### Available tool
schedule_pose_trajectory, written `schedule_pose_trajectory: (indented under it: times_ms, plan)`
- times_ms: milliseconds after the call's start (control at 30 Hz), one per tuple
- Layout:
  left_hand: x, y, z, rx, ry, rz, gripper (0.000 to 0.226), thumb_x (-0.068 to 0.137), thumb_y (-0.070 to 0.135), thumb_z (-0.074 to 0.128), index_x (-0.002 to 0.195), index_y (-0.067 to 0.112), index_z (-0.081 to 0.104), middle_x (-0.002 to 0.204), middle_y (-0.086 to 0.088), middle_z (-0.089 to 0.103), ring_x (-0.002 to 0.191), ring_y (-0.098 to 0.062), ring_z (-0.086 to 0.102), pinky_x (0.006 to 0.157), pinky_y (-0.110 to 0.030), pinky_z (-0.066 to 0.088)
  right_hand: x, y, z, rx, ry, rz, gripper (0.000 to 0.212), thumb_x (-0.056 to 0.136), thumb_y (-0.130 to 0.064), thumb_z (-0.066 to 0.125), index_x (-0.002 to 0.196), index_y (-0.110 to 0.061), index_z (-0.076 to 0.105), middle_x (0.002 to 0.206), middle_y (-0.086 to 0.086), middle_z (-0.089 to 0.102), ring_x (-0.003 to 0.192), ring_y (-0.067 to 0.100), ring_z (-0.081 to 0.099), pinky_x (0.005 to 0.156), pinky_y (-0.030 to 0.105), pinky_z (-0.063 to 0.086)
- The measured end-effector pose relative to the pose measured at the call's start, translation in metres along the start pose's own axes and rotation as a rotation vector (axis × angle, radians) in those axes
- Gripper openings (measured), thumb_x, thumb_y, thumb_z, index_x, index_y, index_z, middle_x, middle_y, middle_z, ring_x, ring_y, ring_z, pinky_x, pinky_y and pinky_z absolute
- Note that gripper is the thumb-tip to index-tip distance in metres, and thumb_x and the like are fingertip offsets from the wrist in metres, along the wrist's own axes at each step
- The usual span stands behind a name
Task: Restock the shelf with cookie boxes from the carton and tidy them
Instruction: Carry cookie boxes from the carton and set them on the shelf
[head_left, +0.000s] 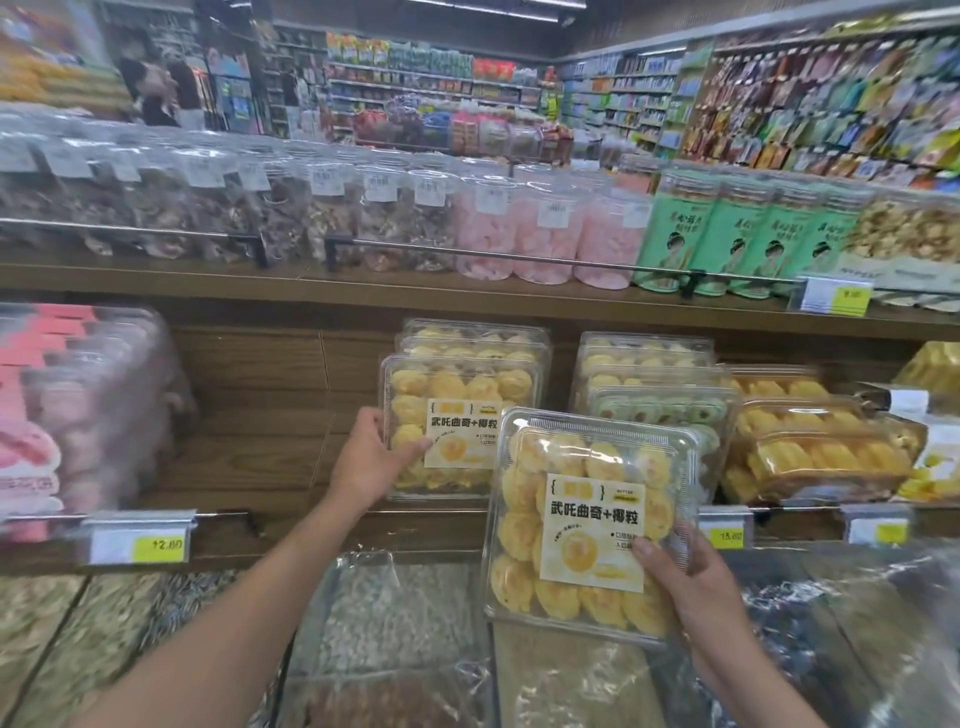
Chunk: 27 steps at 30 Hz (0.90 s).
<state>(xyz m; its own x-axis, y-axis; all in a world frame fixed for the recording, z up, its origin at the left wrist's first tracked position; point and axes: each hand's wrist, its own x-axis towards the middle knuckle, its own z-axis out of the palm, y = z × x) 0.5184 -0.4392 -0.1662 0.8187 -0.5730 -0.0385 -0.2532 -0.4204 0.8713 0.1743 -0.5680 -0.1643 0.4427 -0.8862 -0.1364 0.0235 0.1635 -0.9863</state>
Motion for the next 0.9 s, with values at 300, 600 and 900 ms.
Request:
schedule_pose_trajectory:
  times_ms: [300, 600, 900]
  plan:
    - [0.000, -0.023, -0.020, 0.034, 0.109, 0.050, 0.089, 0.079, 0.049, 0.089, 0.149, 0.022, 0.042, 0.131, 0.007, 0.058, 0.119, -0.018, 0.059, 0.103, -0.048, 0.053, 0.001, 0.007, 0.020, -0.109, 0.001, -0.006, 0.040, 0.083, -0.014, 0.082, 0.118, -0.026, 0.066, 0.095, -0.009, 0.080, 0.080, 0.011, 0.078, 0.062, 0.027, 0.062]
    - [-0.055, -0.011, -0.042, -0.181, -0.181, 0.181, 0.059, 0.080, 0.082, 0.056, 0.115, 0.036, 0.070, 0.107, 0.019, 0.074, 0.101, -0.004, 0.068, 0.088, -0.038, 0.059, 0.007, -0.014, 0.077, -0.141, -0.114, -0.117, 0.076, 0.077, -0.033, 0.086, 0.144, -0.033, 0.050, 0.132, -0.016, 0.063, 0.117, 0.010, 0.064, 0.095, 0.035, 0.056]
    - [-0.046, -0.001, -0.055, -0.183, -0.276, 0.101, 0.103, 0.053, 0.080, 0.083, 0.142, 0.034, 0.058, 0.132, -0.003, 0.072, 0.114, -0.029, 0.072, 0.102, -0.056, 0.058, 0.050, -0.033, 0.131, -0.329, -0.122, -0.270, 0.047, 0.091, -0.035, 0.079, 0.126, -0.025, 0.049, 0.110, -0.018, 0.064, 0.103, 0.005, 0.065, 0.084, 0.022, 0.056]
